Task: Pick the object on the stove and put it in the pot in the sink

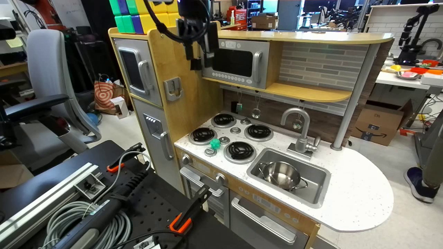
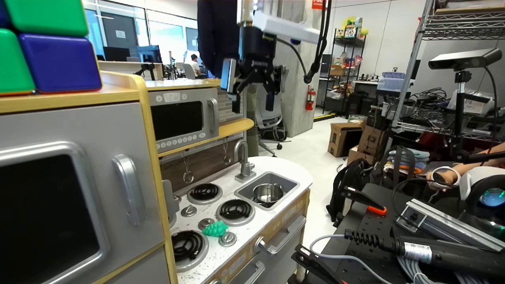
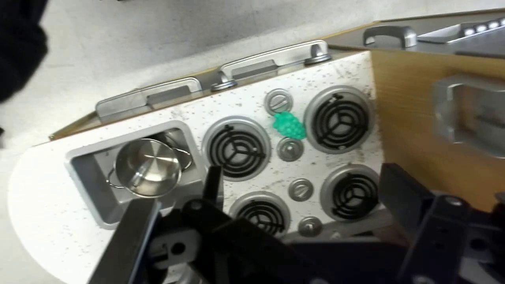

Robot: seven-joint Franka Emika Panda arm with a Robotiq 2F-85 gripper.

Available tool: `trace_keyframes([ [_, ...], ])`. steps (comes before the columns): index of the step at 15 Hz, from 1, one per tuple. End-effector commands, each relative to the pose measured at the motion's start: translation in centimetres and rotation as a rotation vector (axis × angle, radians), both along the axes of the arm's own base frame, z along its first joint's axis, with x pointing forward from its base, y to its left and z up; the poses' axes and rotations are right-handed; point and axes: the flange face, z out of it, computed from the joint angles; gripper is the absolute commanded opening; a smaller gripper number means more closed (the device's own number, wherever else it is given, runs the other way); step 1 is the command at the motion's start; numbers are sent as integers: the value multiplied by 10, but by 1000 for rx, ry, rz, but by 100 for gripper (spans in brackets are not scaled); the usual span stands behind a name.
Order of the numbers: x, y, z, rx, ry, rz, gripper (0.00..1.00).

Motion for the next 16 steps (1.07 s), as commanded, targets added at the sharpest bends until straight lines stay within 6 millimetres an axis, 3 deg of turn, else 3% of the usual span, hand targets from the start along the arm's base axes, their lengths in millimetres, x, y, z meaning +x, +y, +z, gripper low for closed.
trace_keyframes([
  [1,47,-16,-39,-99,53,-39,100],
  [4,75,-22,-65,-135,56,-41,100],
  [6,85,-19,-72,-104,61,-44,100],
  [7,68,-25,-71,-99,54,-37,100],
  [12,70,-25,-79,-100,63,-38,100],
  [13,64,-28,-81,-174,114,52,100],
  [16,52,-33,-91,-182,191,203,100],
])
